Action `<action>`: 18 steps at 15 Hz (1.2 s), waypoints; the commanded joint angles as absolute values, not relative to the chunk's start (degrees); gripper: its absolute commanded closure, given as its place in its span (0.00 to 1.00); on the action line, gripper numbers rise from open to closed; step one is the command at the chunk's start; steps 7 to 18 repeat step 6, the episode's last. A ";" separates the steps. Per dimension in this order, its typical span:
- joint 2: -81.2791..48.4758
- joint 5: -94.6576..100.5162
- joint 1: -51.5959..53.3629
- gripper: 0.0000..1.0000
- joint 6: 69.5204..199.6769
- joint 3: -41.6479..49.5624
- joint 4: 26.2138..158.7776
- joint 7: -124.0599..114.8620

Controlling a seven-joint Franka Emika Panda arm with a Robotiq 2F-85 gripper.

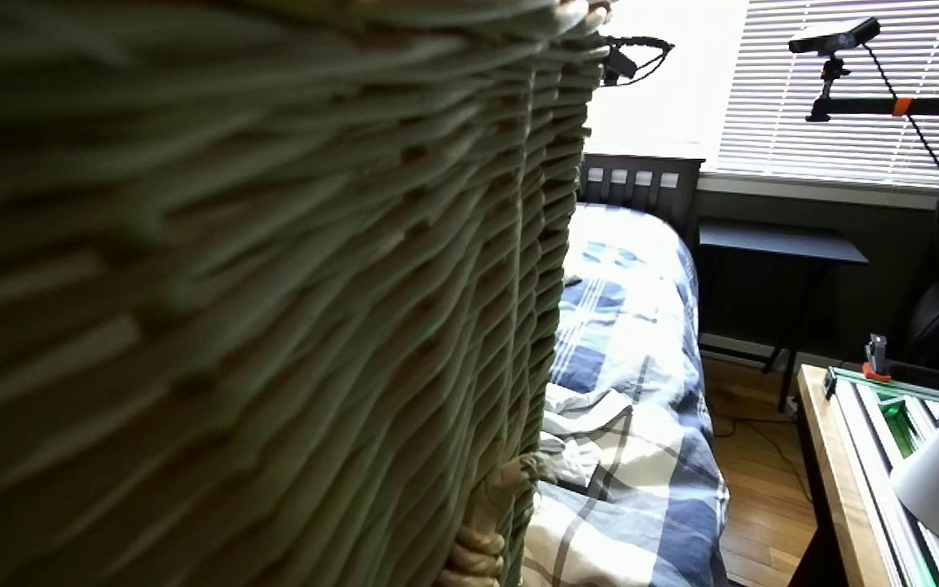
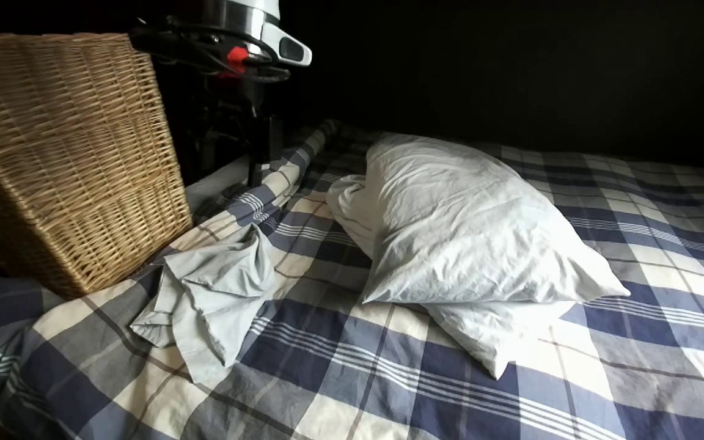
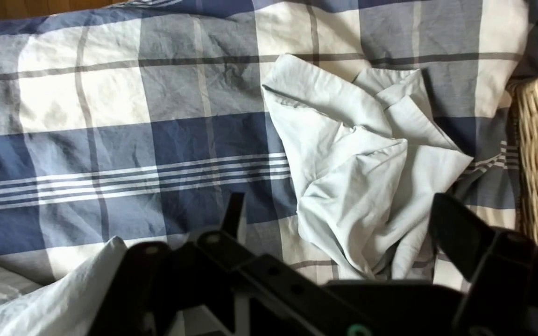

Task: Put the cloth on the bed

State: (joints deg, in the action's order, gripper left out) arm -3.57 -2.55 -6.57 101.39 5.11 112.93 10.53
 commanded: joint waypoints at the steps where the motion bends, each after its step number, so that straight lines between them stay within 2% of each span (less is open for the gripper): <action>1: -2.57 -2.72 -6.68 0.00 101.01 5.57 112.70 11.55; 18: -1.00 -2.93 -7.07 0.00 100.90 6.12 112.71 13.33</action>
